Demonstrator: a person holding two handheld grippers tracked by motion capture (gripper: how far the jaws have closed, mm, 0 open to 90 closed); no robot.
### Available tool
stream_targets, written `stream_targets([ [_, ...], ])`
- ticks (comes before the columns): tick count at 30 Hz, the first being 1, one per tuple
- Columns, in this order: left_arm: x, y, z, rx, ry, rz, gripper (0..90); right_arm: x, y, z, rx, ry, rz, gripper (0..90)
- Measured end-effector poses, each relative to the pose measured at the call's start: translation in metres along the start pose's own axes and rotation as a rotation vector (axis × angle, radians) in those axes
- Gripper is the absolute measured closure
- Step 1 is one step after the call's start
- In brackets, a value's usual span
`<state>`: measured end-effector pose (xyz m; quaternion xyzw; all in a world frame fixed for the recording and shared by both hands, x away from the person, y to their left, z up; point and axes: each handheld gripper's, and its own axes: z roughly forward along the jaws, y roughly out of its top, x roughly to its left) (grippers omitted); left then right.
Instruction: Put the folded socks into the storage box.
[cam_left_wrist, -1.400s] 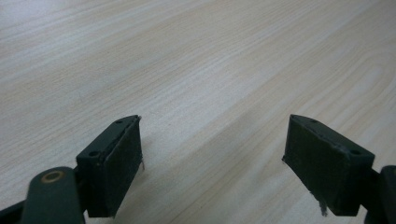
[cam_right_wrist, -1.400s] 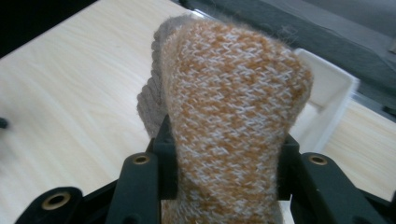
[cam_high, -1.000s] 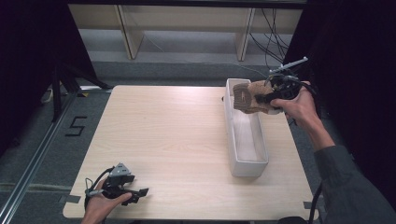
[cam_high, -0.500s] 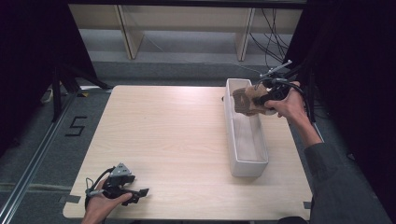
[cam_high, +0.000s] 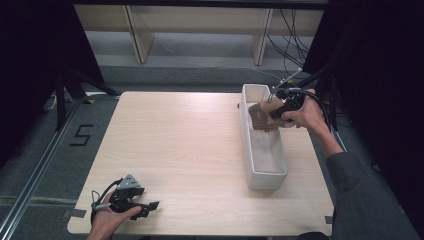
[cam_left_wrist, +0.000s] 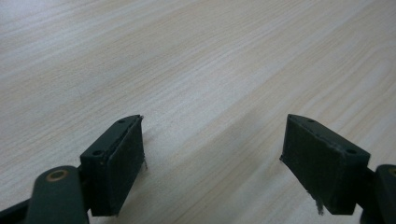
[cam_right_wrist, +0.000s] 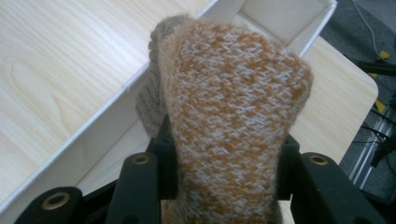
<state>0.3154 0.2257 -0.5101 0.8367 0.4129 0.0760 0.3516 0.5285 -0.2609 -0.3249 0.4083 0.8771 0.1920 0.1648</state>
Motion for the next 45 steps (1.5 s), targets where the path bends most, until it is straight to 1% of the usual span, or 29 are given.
stream_targets([
  [1,-0.001,0.0,0.001,-0.013,0.01,-0.012,19.8,0.001,0.0,0.001,0.01,0.002,-0.009,58.2],
  [4,-0.001,0.0,0.001,-0.011,0.008,-0.011,19.8,0.002,0.001,0.006,0.03,0.001,-0.023,58.2],
  [5,-0.001,-0.001,0.002,-0.014,0.0,-0.018,19.8,0.003,0.001,0.007,0.038,0.001,-0.024,58.2],
  [6,-0.001,0.0,0.001,-0.004,-0.002,-0.008,19.9,0.003,0.001,0.009,0.045,0.003,-0.029,58.2],
  [10,0.0,0.0,0.002,-0.005,-0.006,-0.003,20.0,0.005,0.003,0.016,0.062,-0.006,-0.032,58.2],
  [11,0.0,0.0,0.001,-0.003,-0.002,-0.004,20.0,0.005,0.004,0.017,0.063,-0.007,-0.034,58.2],
  [12,0.0,0.0,0.001,-0.003,0.001,-0.005,20.0,0.005,0.004,0.018,0.065,-0.006,-0.024,58.3],
  [15,0.001,0.0,0.0,0.002,-0.001,-0.004,20.0,0.006,0.005,0.021,0.081,-0.01,-0.04,58.2],
  [17,0.0,-0.001,0.001,-0.003,0.002,-0.005,20.0,0.005,0.004,0.023,0.09,-0.014,-0.038,58.2],
  [18,0.0,0.0,0.001,-0.002,-0.001,-0.005,20.0,0.005,0.004,0.024,0.089,-0.021,-0.045,58.2],
  [19,0.0,-0.001,0.002,-0.007,0.006,-0.008,20.0,0.006,0.004,0.024,0.093,-0.021,-0.047,58.2],
  [20,0.0,0.0,0.002,-0.005,-0.003,-0.001,20.0,0.007,0.004,0.023,0.097,-0.025,-0.05,58.2],
  [22,0.0,0.0,0.001,0.003,-0.003,-0.001,20.1,0.009,0.003,0.024,0.103,-0.033,-0.073,58.2],
  [24,-0.001,-0.001,0.002,-0.005,-0.002,-0.007,20.0,0.01,0.003,0.025,0.114,-0.049,-0.099,58.2],
  [28,-0.001,0.0,0.001,-0.006,0.0,-0.006,20.1,0.011,0.003,0.026,0.12,-0.06,-0.102,58.1],
  [30,-0.001,0.0,0.001,-0.005,-0.001,-0.005,20.1,0.013,0.003,0.026,0.129,-0.064,-0.116,58.1],
  [33,0.0,0.0,0.002,-0.005,0.01,-0.003,20.2,0.017,0.004,0.028,0.137,-0.061,-0.159,58.1],
  [34,-0.001,-0.001,0.002,-0.014,0.006,-0.017,20.2,0.02,0.004,0.029,0.14,-0.062,-0.176,58.1],
  [35,-0.001,0.0,0.001,0.0,-0.001,-0.003,20.2,0.024,0.003,0.03,0.147,-0.062,-0.166,58.1],
  [36,-0.001,0.0,0.001,-0.004,0.001,-0.003,20.2,0.025,0.004,0.031,0.145,-0.056,-0.205,58.1],
  [39,-0.001,-0.001,0.001,-0.004,0.003,-0.005,20.2,0.034,0.001,0.035,0.158,-0.047,-0.226,58.0],
  [40,-0.001,0.0,0.001,0.006,0.001,0.006,20.2,0.038,0.001,0.036,0.163,-0.042,-0.24,57.9],
  [41,-0.001,0.0,0.001,0.005,-0.002,0.007,20.2,0.041,-0.001,0.037,0.16,-0.026,-0.267,57.8],
  [43,-0.001,0.0,0.001,0.001,0.002,0.006,20.2,0.047,-0.005,0.04,0.167,-0.005,-0.287,57.8],
  [44,-0.001,0.0,0.001,0.003,0.002,0.006,20.2,0.049,-0.007,0.043,0.172,0.003,-0.324,57.7],
  [45,-0.002,0.0,0.002,-0.007,0.009,-0.001,20.3,0.053,-0.01,0.045,0.179,0.012,-0.331,57.6],
])
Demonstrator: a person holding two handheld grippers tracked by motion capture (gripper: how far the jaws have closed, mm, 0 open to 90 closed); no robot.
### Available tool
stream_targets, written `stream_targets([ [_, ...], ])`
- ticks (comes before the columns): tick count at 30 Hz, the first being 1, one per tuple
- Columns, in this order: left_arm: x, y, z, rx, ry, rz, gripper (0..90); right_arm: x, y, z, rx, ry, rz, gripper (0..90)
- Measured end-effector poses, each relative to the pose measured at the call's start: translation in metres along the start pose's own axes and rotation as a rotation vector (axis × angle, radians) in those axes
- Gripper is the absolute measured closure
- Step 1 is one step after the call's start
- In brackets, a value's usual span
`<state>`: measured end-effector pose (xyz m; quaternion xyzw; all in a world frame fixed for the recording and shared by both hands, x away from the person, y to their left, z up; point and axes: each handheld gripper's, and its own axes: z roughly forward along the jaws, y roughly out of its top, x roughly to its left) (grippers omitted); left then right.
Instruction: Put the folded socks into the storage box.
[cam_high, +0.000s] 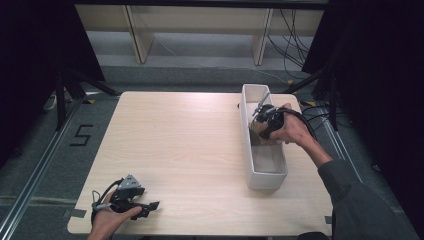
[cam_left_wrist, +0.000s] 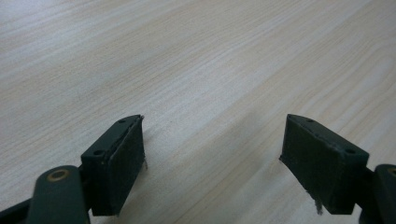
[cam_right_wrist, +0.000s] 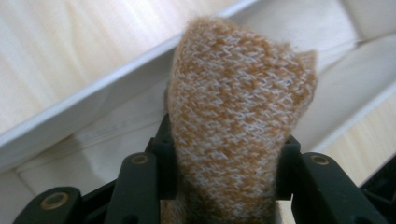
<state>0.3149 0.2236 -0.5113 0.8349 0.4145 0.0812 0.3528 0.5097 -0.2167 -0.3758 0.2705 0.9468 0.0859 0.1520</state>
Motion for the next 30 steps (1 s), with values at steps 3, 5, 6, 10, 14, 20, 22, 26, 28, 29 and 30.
stream_targets([
  [3,0.001,0.0,-0.001,0.011,-0.006,0.001,20.3,0.008,-0.005,0.006,0.001,0.021,-0.032,57.4],
  [5,0.0,0.0,-0.001,0.012,-0.006,0.002,20.3,0.011,-0.007,0.008,0.002,0.023,-0.068,57.2],
  [6,0.001,0.0,-0.001,0.011,-0.01,0.007,20.3,0.014,-0.008,0.009,0.001,0.029,-0.084,57.1],
  [10,0.001,0.0,0.0,0.006,-0.004,0.004,20.3,0.025,-0.016,0.017,0.02,0.04,-0.121,56.2],
  [14,0.001,0.0,-0.001,0.009,-0.004,0.001,20.4,0.034,-0.02,0.023,0.012,0.034,-0.132,54.6],
  [20,0.001,0.0,0.0,0.009,-0.002,0.0,20.5,0.046,-0.025,0.027,0.015,0.047,-0.151,51.1],
  [22,0.001,0.0,-0.001,0.01,-0.003,0.004,20.5,0.047,-0.027,0.027,0.007,0.059,-0.147,48.2],
  [26,0.002,0.0,-0.002,0.005,0.001,0.005,20.5,0.05,-0.031,0.029,0.013,0.09,-0.124,43.8],
  [28,0.002,0.0,-0.002,0.005,0.0,0.005,20.5,0.046,-0.032,0.023,-0.038,0.098,-0.094,43.0],
  [29,0.002,0.0,-0.001,0.005,0.002,0.003,20.5,0.043,-0.033,0.019,-0.055,0.104,-0.077,42.4],
  [30,0.002,0.0,-0.001,0.004,0.002,-0.002,20.5,0.041,-0.034,0.014,-0.07,0.112,-0.049,41.9],
])
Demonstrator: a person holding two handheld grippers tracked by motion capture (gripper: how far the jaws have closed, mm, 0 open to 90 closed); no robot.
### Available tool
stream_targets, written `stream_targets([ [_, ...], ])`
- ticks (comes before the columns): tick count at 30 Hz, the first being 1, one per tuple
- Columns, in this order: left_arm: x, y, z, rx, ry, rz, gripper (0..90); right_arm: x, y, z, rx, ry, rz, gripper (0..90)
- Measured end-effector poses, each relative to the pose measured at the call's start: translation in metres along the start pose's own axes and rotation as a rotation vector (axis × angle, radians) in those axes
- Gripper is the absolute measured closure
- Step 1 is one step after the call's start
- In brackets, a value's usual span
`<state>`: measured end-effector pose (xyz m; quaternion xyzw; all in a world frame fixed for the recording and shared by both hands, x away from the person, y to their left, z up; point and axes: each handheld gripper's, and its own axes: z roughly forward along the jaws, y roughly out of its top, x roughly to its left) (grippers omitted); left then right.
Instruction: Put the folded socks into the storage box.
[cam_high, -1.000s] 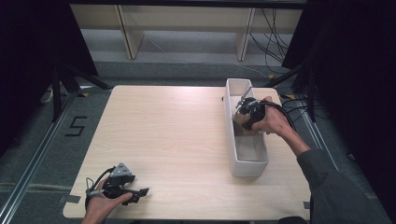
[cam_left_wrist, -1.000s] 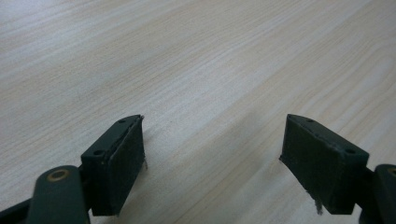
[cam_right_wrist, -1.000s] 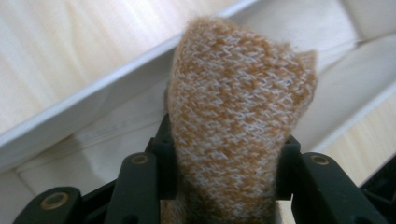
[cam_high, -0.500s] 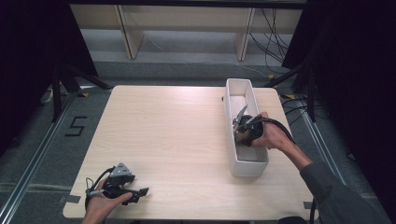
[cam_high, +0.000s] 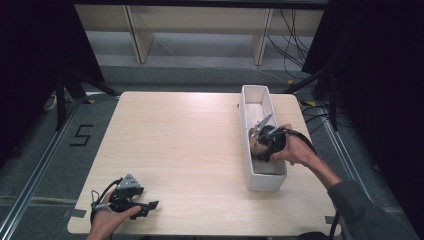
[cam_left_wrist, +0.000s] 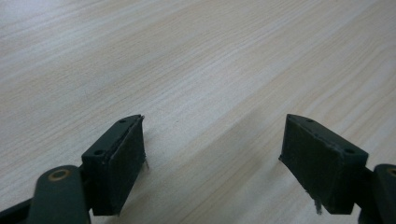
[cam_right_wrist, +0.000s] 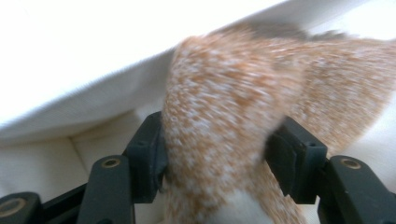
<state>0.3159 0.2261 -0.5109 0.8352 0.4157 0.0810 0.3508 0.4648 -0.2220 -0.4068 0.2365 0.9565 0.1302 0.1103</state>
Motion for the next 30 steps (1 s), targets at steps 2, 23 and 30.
stream_targets([
  [2,0.0,0.0,0.0,0.001,-0.002,0.002,20.5,-0.004,0.0,-0.013,-0.042,-0.001,0.011,40.4],
  [23,-0.001,0.0,0.0,0.012,-0.005,0.008,20.6,0.021,0.0,0.028,0.087,0.165,-0.001,69.3],
  [30,0.0,0.001,-0.001,0.003,-0.002,0.008,20.7,0.008,0.003,-0.011,-0.032,0.13,0.062,67.0],
])
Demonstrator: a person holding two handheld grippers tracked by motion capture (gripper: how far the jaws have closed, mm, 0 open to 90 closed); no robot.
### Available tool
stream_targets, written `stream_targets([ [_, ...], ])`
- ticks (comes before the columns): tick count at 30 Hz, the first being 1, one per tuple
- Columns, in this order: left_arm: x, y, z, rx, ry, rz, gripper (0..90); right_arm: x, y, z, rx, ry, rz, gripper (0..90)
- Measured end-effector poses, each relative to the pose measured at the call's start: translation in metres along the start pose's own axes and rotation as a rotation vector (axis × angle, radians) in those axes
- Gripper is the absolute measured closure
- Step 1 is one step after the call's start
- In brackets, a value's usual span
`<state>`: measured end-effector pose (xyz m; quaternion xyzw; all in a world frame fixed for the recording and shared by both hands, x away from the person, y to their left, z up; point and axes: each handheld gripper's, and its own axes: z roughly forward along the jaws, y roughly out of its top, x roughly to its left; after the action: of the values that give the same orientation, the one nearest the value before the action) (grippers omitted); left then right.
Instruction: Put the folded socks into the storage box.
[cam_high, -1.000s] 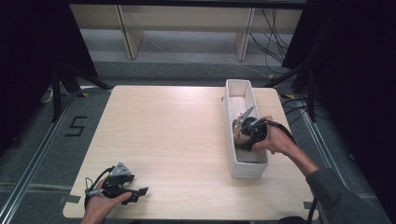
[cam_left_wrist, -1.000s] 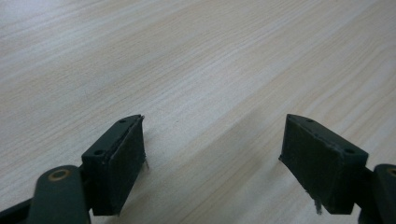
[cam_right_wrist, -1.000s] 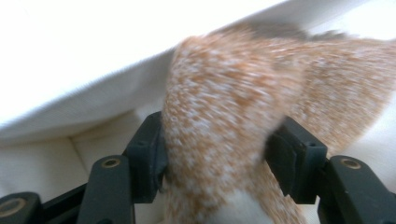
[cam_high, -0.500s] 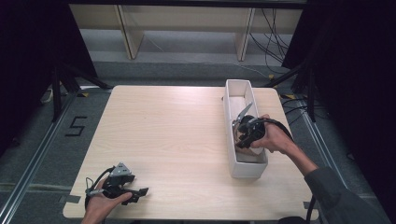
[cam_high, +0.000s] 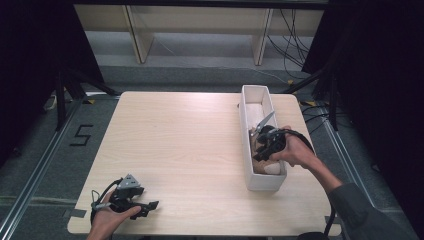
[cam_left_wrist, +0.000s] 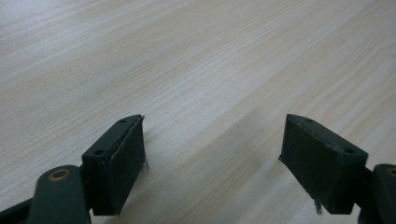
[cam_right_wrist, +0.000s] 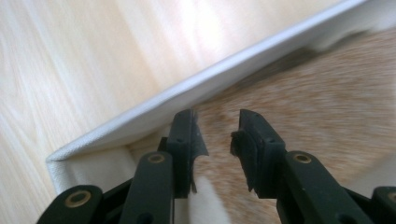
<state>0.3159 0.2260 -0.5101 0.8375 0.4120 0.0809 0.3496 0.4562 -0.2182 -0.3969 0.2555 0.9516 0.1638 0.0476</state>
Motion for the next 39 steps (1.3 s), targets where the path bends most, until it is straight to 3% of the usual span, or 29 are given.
stream_targets([
  [3,0.0,0.001,-0.001,-0.006,0.004,-0.005,20.7,-0.009,0.0,-0.008,-0.015,-0.047,0.021,67.1],
  [7,0.0,0.001,-0.004,-0.012,0.005,-0.007,20.7,-0.02,-0.004,0.004,0.042,-0.096,0.054,67.1],
  [9,0.0,0.002,-0.005,-0.02,0.008,0.0,20.7,-0.024,-0.006,0.014,0.073,-0.104,0.057,66.7],
  [12,0.0,0.002,-0.006,-0.036,0.003,-0.005,20.7,-0.024,-0.006,0.031,0.079,-0.071,0.052,65.1],
  [13,-0.001,0.002,-0.005,-0.043,0.005,-0.008,20.7,-0.023,-0.006,0.034,0.092,-0.084,0.057,65.1],
  [15,0.0,0.002,-0.005,-0.033,-0.003,0.001,20.6,-0.021,-0.004,0.035,0.091,-0.088,0.039,64.4],
  [20,-0.002,0.002,-0.005,-0.03,-0.005,0.005,20.6,-0.019,-0.004,0.031,0.091,-0.091,0.058,59.4],
  [25,0.0,0.001,-0.006,-0.036,-0.001,-0.003,20.6,-0.019,-0.01,0.002,-0.029,-0.095,0.079,55.1],
  [28,0.0,0.001,-0.006,-0.036,0.001,-0.004,20.6,-0.019,-0.017,-0.017,-0.114,-0.07,0.135,51.8],
  [34,-0.001,0.002,-0.008,-0.039,0.002,0.0,20.6,-0.022,-0.034,-0.04,-0.193,-0.083,0.245,43.8],
  [37,0.0,0.002,-0.008,-0.049,0.014,-0.011,20.6,-0.023,-0.041,-0.051,-0.259,-0.08,0.307,39.1],
  [39,-0.001,0.002,-0.009,-0.056,0.003,-0.021,20.6,-0.027,-0.047,-0.055,-0.312,-0.1,0.299,36.5],
])
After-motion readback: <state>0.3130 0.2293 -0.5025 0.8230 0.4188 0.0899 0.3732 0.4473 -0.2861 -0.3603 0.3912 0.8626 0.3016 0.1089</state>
